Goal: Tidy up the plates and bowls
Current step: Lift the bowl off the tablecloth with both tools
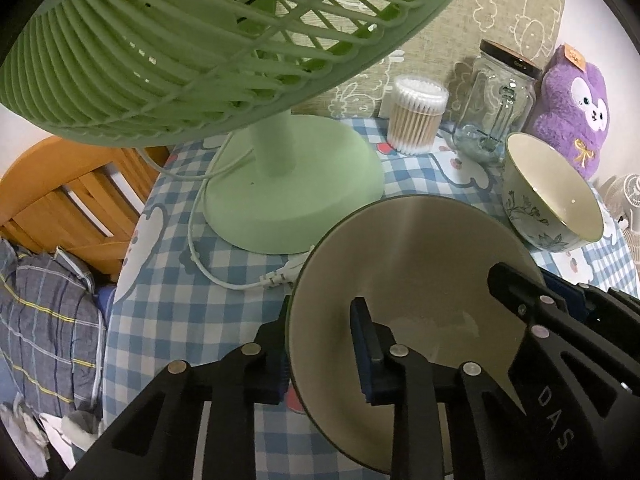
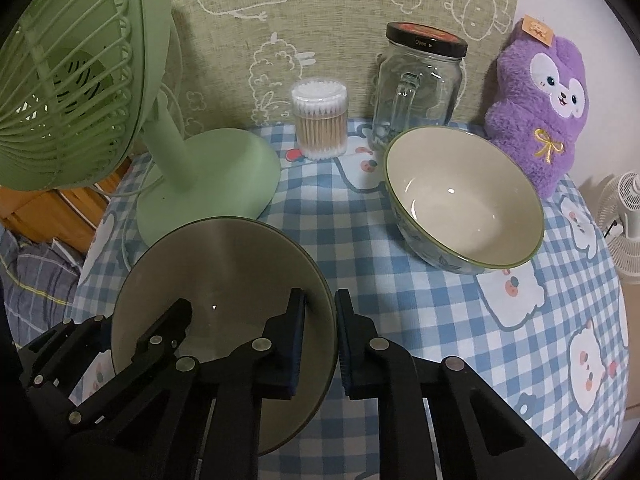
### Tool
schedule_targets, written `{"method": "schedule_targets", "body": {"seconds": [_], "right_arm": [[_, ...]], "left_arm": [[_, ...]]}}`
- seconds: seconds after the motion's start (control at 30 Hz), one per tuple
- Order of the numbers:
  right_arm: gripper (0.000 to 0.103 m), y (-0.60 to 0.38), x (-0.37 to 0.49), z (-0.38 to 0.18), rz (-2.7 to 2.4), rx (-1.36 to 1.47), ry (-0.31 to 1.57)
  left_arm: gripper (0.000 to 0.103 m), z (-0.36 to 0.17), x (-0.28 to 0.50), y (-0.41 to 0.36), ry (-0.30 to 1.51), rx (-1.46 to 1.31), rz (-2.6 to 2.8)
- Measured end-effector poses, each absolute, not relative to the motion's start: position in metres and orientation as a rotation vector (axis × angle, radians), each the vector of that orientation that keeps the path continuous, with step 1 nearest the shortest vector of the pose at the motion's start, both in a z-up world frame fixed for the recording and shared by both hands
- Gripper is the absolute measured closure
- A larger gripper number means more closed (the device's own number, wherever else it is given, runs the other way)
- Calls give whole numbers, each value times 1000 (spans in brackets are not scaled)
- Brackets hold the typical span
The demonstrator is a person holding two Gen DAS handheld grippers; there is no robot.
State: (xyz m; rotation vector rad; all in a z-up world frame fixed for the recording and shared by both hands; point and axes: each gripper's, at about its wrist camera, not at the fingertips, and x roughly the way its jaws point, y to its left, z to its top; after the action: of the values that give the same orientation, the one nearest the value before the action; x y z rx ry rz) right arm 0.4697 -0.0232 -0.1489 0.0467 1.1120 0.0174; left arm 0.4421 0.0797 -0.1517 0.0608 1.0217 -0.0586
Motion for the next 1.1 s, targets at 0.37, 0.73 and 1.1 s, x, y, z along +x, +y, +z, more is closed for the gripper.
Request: {"method": "schedule_targets", "body": {"seconds": [0.37,0.73,1.1], "right_arm": [[86,-23,461,-140,6,14,1111],[86,-33,440,-126,-7,22,1127],[87,-44,418,-103,-7,42,1120]], "left_arm": [[82,-148,433,78,1037,70,-51],[82,-137,414,68,1050,74,-52],[83,-117,388,59,1037,66,-38]]}}
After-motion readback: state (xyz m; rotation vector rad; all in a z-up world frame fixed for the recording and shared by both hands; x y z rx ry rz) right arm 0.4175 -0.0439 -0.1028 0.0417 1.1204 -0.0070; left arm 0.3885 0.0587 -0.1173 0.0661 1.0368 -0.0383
